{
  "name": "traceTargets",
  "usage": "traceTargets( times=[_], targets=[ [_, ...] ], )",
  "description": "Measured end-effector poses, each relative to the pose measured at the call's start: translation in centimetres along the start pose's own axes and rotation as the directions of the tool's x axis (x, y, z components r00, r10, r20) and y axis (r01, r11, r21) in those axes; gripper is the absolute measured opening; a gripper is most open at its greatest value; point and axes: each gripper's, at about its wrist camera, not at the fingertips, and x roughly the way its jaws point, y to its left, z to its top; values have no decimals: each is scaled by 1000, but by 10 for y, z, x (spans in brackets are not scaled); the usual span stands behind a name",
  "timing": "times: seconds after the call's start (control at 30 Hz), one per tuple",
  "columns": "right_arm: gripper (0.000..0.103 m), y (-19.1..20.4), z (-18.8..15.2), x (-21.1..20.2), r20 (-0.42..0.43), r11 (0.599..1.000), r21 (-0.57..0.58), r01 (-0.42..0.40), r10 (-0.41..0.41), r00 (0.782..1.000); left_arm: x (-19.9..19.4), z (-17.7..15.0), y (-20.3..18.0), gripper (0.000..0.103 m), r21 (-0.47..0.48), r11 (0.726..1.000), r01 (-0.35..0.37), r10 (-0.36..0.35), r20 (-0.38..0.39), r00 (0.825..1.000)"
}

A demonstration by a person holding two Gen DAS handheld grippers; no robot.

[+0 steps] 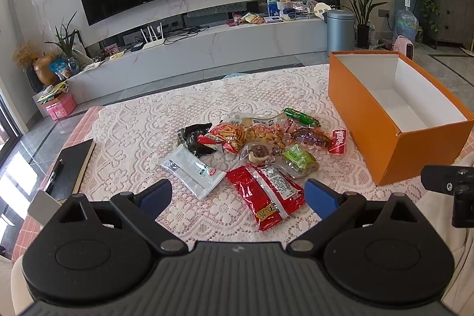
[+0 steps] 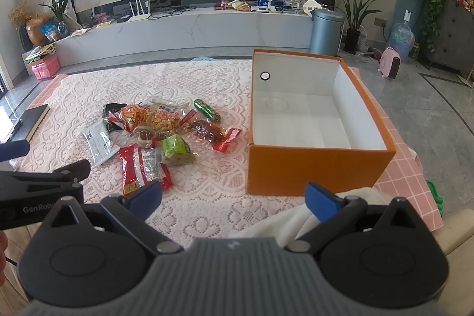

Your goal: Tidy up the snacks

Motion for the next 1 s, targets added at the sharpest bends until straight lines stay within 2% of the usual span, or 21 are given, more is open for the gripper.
traceTargets(
  times=[1.0],
  targets=[
    [100, 1, -2, 2, -5, 1000, -4, 4, -4, 1000, -5, 3, -4, 103, 7, 1000, 10, -10, 4, 1000]
  ],
)
